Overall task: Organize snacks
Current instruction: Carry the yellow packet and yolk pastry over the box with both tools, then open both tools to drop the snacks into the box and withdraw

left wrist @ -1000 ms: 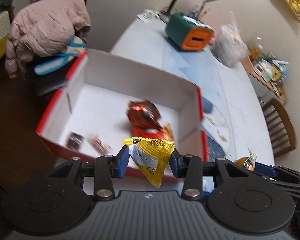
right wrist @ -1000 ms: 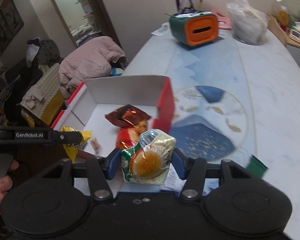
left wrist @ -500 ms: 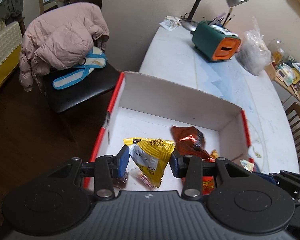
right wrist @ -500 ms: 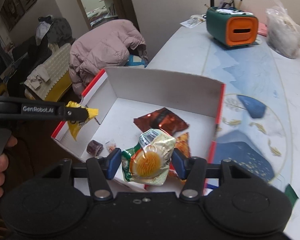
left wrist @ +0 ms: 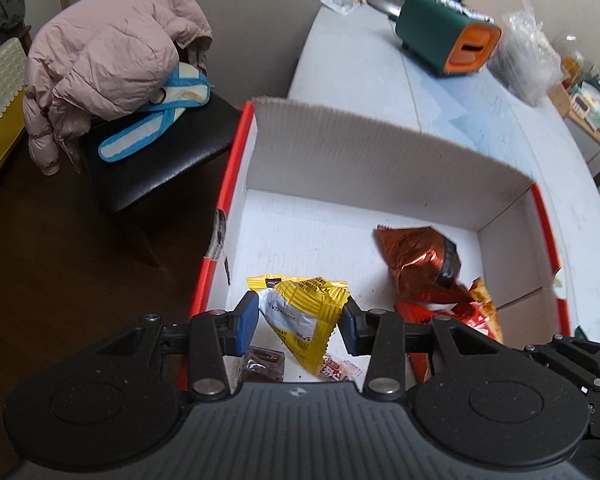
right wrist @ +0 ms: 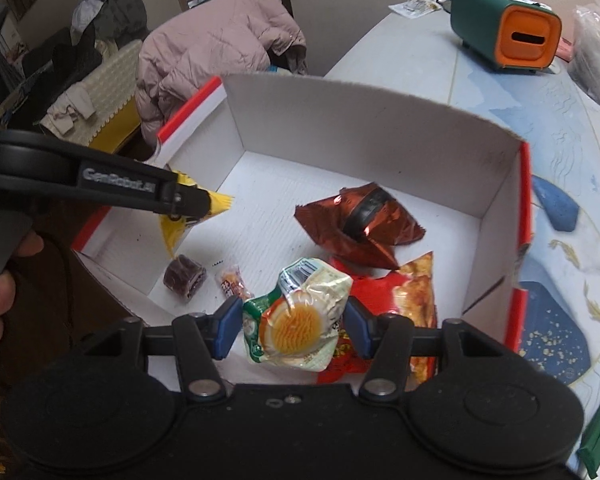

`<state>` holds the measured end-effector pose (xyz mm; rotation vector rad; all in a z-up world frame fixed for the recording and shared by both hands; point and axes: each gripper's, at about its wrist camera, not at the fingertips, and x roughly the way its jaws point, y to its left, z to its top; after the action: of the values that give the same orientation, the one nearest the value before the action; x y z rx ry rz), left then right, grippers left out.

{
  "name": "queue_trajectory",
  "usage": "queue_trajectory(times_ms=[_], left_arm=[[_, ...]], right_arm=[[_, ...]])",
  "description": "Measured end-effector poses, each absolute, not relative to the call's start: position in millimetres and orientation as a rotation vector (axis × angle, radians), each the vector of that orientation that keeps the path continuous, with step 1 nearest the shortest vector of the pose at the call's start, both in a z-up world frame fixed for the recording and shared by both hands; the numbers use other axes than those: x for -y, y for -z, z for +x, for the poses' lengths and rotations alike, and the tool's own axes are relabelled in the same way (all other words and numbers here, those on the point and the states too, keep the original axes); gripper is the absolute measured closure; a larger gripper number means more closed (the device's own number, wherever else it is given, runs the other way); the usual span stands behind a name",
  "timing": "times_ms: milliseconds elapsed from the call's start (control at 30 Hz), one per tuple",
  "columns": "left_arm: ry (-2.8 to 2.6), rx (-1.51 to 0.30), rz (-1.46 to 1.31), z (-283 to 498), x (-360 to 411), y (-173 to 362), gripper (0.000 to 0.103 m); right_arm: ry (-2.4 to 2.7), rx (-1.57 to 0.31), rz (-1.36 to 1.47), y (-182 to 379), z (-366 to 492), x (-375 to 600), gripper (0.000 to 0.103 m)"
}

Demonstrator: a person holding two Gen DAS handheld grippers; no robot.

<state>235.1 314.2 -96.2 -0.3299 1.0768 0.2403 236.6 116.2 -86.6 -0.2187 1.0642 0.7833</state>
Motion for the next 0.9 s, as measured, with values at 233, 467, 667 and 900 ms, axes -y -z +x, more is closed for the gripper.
queue_trajectory(times_ms=[233,467,667,900], left_arm=[[-0.207,-1.089,-0.233,240.9,-297.8,102.8,0.061],[-0.192,-1.081,-0.210,238.6,-292.0,102.2,0.059],[-0.187,-1.061,-0.216,231.3,-291.1,95.1,0.050],[-0.167,-1.031,-0.235,217.5,-284.3,80.3,0.045]], right_arm=[[-0.777,-1.092,-0.216,96.0,240.8,-121.8,0.048],[-0.785,-1.099,-0.199,94.9,241.6,-123.4,0.044],[-0.775,-1.096,-0.161,91.1,242.1,-114.8,0.041],[-0.777,-1.052,-0.099,73.1,236.8,-93.4,0.023]])
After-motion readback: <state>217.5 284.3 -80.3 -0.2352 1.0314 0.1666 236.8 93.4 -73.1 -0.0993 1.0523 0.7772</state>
